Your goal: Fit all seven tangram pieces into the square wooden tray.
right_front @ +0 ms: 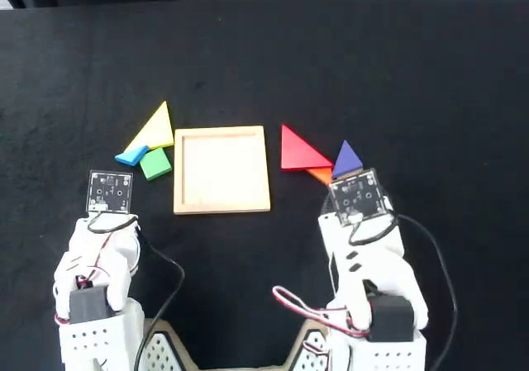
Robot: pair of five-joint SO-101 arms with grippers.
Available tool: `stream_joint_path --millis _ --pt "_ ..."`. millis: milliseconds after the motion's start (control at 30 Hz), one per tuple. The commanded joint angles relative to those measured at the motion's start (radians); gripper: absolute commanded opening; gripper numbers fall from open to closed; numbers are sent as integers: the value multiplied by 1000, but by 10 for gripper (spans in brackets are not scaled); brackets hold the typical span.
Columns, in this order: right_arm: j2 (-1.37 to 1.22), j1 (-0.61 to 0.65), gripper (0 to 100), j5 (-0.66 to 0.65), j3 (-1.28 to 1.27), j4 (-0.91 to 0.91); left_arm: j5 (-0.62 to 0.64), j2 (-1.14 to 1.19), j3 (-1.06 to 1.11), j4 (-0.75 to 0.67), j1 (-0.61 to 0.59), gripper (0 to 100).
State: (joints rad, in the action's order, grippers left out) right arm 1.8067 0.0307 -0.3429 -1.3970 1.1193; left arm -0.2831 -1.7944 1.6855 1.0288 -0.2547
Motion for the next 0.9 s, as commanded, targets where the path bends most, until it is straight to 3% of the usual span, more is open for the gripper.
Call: stream_joint_path --millis 0,200,467,867 --pt "-8 25 166 -11 65 6 -6 -6 15 0 -12 31" --pt "-311 28 166 -94 160 -29 -6 -6 15 0 -12 33" --pt "-811 29 169 -91 492 -14 -6 -6 15 3 -12 33" --pt "-1474 262 170 -97 1087 135 -8 -6 15 5 -12 33"
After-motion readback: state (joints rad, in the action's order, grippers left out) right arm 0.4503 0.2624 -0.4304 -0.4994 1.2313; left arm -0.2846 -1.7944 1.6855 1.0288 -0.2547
